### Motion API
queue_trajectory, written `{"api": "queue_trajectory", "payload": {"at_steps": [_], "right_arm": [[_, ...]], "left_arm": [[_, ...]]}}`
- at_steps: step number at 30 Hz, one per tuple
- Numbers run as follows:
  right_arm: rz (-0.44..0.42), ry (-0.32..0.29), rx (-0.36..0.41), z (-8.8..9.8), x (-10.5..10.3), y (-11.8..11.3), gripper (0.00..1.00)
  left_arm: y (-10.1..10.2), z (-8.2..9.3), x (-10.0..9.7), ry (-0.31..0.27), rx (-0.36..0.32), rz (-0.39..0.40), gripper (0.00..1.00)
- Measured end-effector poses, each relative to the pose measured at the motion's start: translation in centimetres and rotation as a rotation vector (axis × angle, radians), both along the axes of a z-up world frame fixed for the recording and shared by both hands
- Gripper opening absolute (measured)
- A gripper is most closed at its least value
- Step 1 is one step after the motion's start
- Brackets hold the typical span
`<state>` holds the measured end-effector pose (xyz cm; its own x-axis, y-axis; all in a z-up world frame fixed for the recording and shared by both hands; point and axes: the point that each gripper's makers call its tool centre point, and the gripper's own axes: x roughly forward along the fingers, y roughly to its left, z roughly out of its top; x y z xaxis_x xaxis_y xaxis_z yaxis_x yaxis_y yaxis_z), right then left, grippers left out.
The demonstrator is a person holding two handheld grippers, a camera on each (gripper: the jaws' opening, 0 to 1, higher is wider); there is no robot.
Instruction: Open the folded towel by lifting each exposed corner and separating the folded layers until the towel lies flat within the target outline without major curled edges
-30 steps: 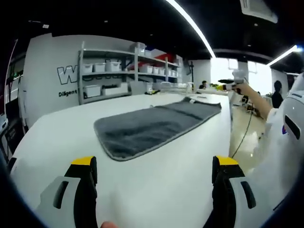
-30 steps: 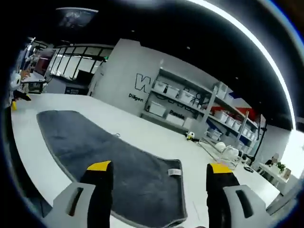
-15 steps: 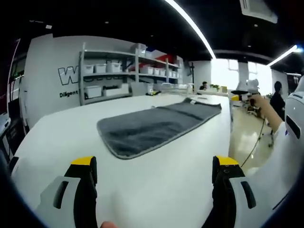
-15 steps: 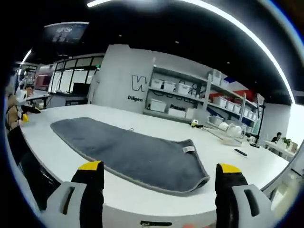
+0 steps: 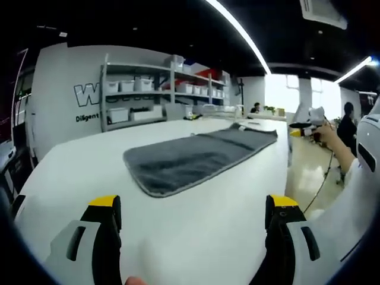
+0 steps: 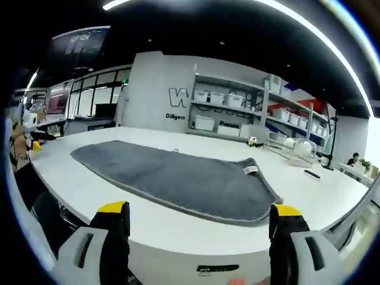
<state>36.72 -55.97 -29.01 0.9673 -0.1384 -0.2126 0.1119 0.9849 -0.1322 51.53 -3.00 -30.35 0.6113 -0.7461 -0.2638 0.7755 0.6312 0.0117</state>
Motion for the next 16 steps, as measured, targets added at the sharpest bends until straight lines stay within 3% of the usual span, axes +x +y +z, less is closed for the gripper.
{"api": "queue_trajectory", "payload": {"at_steps": [16], "right_arm": [[-0.035,0.027,0.019,-0.9,-1.2,-0.6,0.99]], "left_arm": [[-0.2,-0.5,-0.2,0.011,0.004,-0.011,0.99]]}}
